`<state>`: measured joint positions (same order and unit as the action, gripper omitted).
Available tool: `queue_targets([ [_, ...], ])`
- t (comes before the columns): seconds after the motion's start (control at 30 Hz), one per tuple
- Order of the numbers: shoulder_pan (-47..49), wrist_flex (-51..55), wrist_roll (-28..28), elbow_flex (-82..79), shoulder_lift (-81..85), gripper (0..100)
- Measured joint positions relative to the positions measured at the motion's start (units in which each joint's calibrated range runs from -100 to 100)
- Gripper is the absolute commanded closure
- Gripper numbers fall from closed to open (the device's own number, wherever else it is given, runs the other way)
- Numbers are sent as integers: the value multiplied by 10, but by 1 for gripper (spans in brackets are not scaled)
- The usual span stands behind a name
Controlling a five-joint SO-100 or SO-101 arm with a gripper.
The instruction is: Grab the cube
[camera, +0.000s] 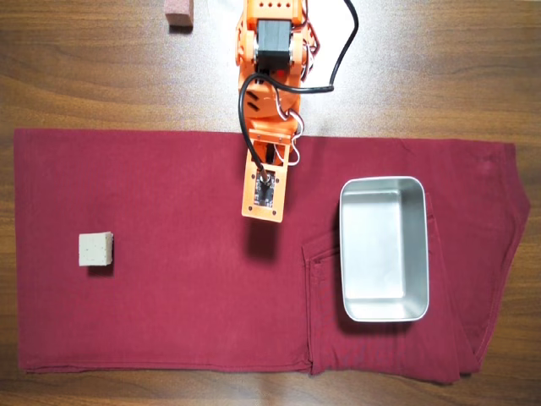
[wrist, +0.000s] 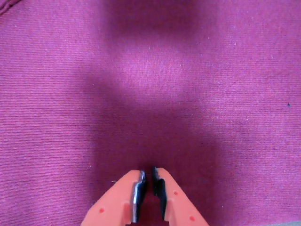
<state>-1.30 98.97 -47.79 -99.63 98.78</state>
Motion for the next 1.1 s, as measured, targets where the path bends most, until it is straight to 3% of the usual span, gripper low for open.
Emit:
queue_targets([
  [0.8, 0, 0, -5, 0, 0, 98],
  [0.97, -80, -7, -41, -2, -3, 88],
  [1.1, -194, -155, -42, 9, -15, 77],
])
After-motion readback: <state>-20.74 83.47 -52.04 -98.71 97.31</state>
